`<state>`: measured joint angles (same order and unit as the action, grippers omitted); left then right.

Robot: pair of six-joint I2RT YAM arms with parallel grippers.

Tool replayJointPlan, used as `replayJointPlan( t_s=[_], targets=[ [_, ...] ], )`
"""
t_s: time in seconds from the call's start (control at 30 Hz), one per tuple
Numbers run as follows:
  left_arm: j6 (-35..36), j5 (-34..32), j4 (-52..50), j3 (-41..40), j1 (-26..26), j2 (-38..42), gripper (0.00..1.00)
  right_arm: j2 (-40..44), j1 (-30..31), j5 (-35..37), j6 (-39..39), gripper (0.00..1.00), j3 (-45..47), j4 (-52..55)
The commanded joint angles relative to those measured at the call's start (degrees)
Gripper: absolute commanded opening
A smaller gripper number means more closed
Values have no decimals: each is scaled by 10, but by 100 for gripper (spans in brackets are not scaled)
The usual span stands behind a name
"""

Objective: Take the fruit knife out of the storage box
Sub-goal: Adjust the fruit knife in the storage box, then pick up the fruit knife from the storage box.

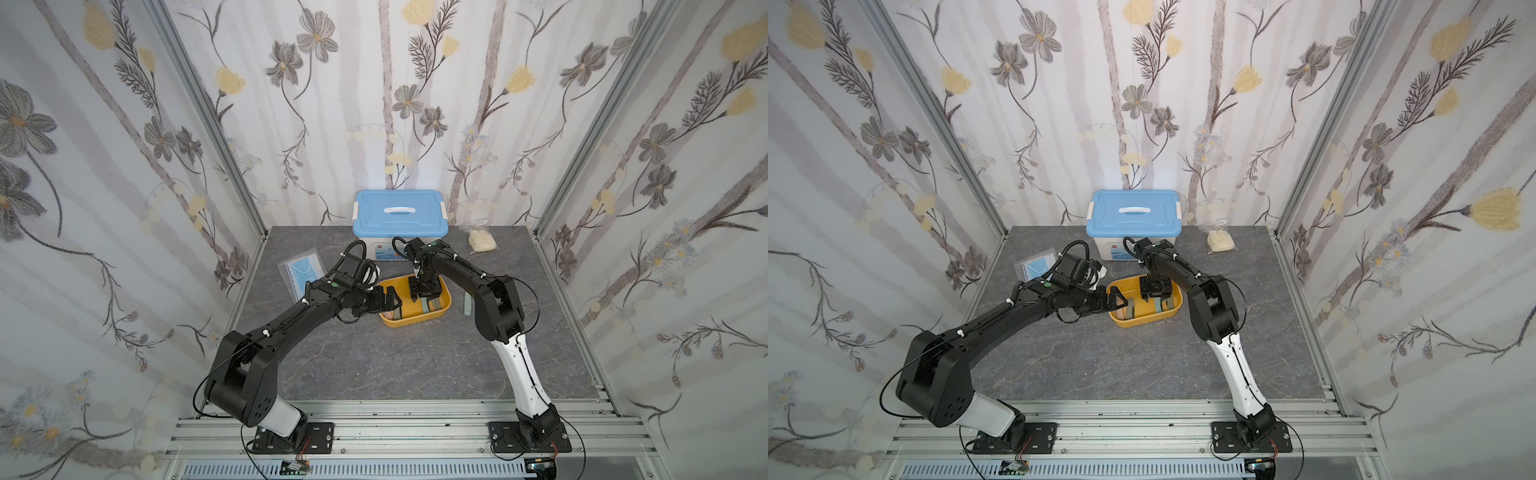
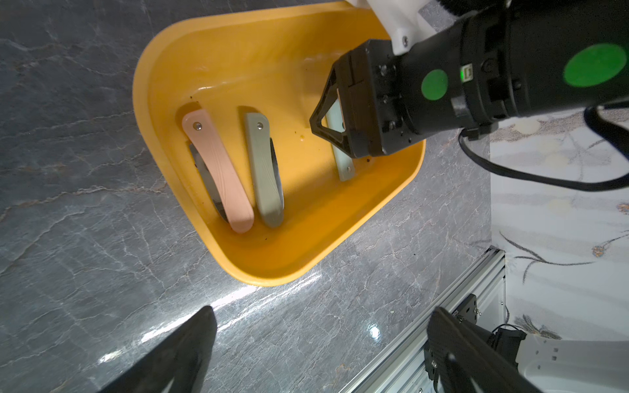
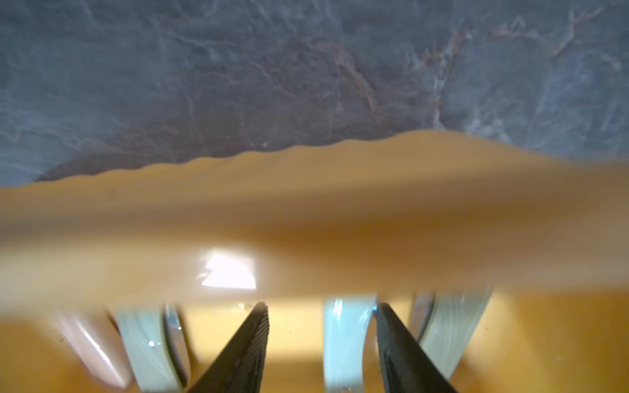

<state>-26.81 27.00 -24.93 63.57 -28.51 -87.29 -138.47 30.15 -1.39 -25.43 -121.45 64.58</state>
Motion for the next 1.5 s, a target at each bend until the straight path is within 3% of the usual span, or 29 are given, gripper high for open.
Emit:
replayJointPlan(
  t_s=[0.0, 0.6, 1.47],
  targets=[
    [2, 3, 10, -3, 0, 0, 100, 11, 2, 17, 7, 54, 6, 14],
    [-5, 3, 14, -17, 0, 12, 100, -7, 9, 49, 26, 53, 9, 17],
    [-11, -4, 16, -24, 0, 21, 100, -8, 10, 37, 25, 22, 18, 17]
  ],
)
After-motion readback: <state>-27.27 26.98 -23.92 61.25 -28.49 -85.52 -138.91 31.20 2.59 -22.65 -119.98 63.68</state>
